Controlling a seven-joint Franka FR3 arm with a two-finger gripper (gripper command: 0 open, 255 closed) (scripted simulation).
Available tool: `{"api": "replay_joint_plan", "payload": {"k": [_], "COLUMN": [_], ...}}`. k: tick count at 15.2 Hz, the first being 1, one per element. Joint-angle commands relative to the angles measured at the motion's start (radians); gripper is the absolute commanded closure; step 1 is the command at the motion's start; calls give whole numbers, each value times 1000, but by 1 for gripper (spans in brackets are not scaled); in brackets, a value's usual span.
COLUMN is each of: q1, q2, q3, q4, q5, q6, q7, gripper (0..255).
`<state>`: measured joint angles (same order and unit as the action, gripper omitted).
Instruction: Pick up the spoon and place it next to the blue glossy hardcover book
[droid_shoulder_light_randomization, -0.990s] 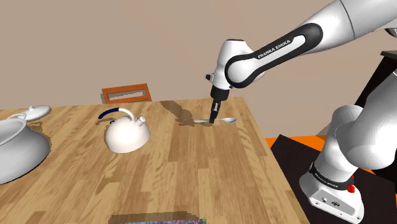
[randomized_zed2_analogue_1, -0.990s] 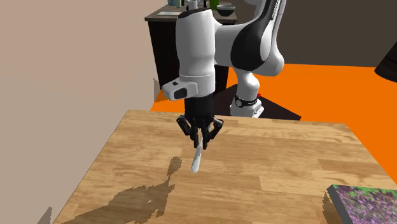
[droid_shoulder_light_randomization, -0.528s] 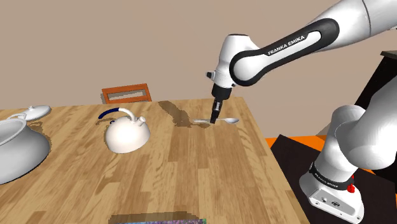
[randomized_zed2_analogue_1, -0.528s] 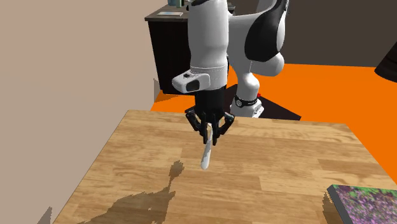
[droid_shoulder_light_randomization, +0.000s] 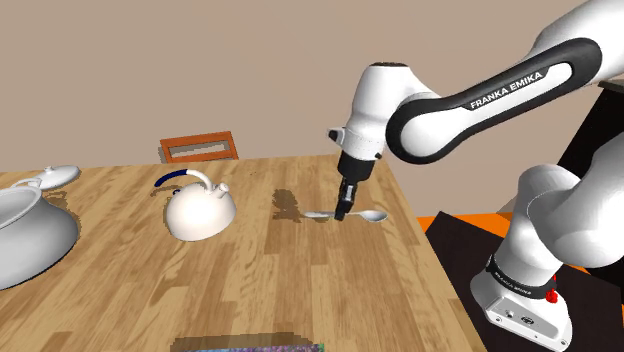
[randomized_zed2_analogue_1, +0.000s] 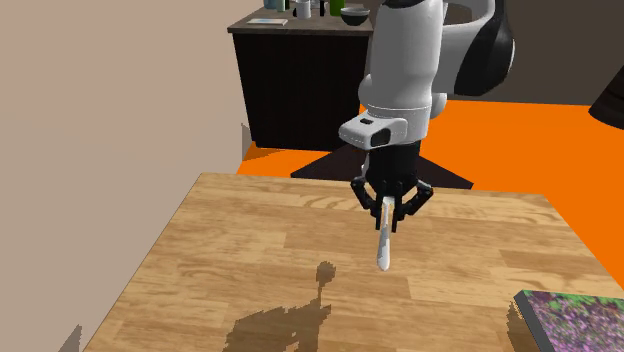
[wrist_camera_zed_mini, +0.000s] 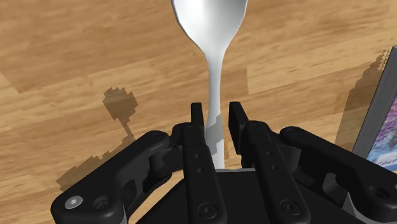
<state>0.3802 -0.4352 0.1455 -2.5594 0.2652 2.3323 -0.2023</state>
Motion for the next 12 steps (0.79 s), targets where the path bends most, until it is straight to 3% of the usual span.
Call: {"api": "replay_joint_plan", "payload": {"k": [1,12], "q1": [22,136], "q2": [-23,-69], "q3": [40,277], "q4": [-20,-32], "q5": [11,69], "q6": [6,23], "q7": [52,353], "gripper": [255,255]}}
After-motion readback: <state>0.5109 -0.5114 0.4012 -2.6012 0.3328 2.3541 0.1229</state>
